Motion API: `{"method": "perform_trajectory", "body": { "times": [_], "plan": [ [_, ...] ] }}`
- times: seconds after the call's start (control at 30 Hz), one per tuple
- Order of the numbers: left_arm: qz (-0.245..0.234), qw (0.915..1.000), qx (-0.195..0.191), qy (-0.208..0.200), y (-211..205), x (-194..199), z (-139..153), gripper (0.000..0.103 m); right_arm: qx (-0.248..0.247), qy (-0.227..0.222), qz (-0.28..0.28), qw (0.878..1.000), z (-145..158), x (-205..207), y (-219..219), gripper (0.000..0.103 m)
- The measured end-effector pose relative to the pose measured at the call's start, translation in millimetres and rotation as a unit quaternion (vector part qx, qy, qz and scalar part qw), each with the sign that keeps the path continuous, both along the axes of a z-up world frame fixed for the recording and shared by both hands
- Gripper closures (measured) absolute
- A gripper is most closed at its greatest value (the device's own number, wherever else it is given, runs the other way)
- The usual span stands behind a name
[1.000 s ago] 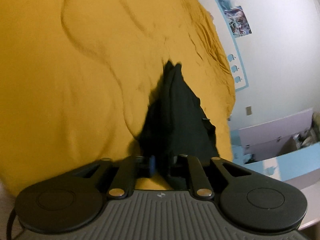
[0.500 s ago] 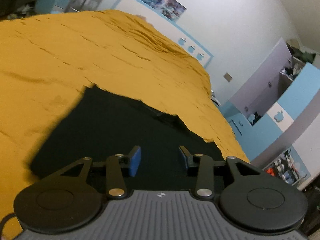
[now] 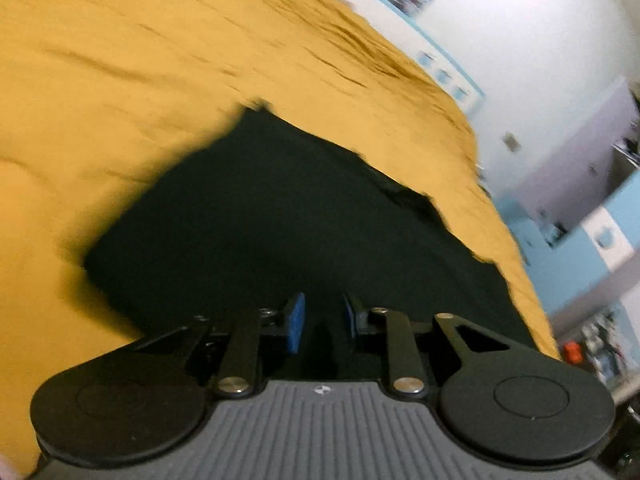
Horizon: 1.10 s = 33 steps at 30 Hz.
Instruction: Fold small clothes
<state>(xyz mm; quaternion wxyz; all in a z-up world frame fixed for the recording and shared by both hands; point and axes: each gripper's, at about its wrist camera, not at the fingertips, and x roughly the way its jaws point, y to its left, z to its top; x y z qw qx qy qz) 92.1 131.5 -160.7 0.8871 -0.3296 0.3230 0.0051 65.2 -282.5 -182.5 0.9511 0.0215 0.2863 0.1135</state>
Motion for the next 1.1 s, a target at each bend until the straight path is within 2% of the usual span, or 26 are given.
{"method": "perform_trajectory", "body": {
  "times": [0.03, 0.07, 0.1, 0.13, 0.23, 0.3, 0.4, 0.47, 0.5, 0.53, 0.6, 0.7, 0.83, 0.93, 1.03, 1.1],
  "plan": [
    [0.011, 0.9999, 0.000, 0.003, 11.2, -5.3, -0.7, 0.075, -0.004, 0.001, -0.024, 1.000, -1.1, 1.5, -21.4, 0.084],
    [0.023, 0.9997, -0.001, 0.004, 23.2, -12.9, -2.0, 0.075, 0.000, 0.005, -0.043, 0.999, -0.4, 5.8, -40.6, 0.089],
    [0.033, 0.9994, -0.002, 0.003, 32.6, -18.7, -3.2, 0.080, 0.012, 0.011, -0.058, 0.998, -0.9, 8.2, -61.3, 0.096],
    [0.042, 0.9991, -0.002, 0.003, 39.7, -24.3, -4.2, 0.084, 0.023, 0.015, -0.067, 0.997, -0.9, 8.5, -74.6, 0.099],
    [0.052, 0.9986, -0.012, 0.000, 47.1, -33.9, -11.1, 0.092, 0.018, 0.014, -0.124, 0.992, -0.2, 7.1, -106.8, 0.098],
    [0.058, 0.9981, -0.021, 0.001, 49.3, -35.9, -17.1, 0.096, 0.037, 0.025, -0.147, 0.988, -5.4, 9.2, -127.1, 0.099],
    [0.062, 0.9975, -0.032, 0.007, 48.3, -29.1, -17.8, 0.096, 0.077, 0.036, -0.159, 0.984, -11.7, 12.0, -136.8, 0.099],
    [0.061, 0.9980, -0.017, 0.008, 47.1, -23.9, -3.2, 0.089, 0.064, 0.042, -0.163, 0.984, -7.6, 16.3, -128.5, 0.094],
    [0.053, 0.9986, -0.002, -0.003, 43.6, -23.2, 4.7, 0.079, 0.063, 0.042, -0.165, 0.983, -3.2, 14.9, -123.7, 0.091],
    [0.046, 0.9986, 0.016, -0.020, 37.9, -15.9, 15.8, 0.070, 0.072, 0.034, -0.164, 0.983, 5.5, 12.8, -122.7, 0.078],
    [0.019, 0.9983, 0.028, -0.047, 29.2, 1.8, 30.5, 0.068, 0.086, 0.011, -0.132, 0.987, 22.4, 11.5, -110.4, 0.074],
    [-0.036, 0.9977, 0.018, -0.056, 11.4, 56.5, 40.6, 0.068, 0.086, -0.002, -0.051, 0.995, 44.5, 42.1, -72.1, 0.073],
    [-0.100, 0.9937, 0.030, -0.041, -23.7, 129.8, 31.5, 0.068, 0.119, 0.030, 0.047, 0.991, 46.9, 102.0, -7.2, 0.072],
    [-0.127, 0.9906, 0.050, -0.006, -43.2, 183.4, 11.5, 0.068, 0.120, 0.049, 0.087, 0.988, 35.9, 142.2, 39.6, 0.073],
    [-0.119, 0.9898, 0.068, 0.040, -38.9, 216.4, -11.6, 0.068, 0.128, 0.094, 0.092, 0.983, 15.6, 188.0, 61.9, 0.073],
    [-0.114, 0.9909, 0.040, 0.058, -24.0, 225.7, -26.4, 0.071, 0.129, 0.121, 0.068, 0.982, 2.9, 209.6, 56.7, 0.073]
  ]
}}
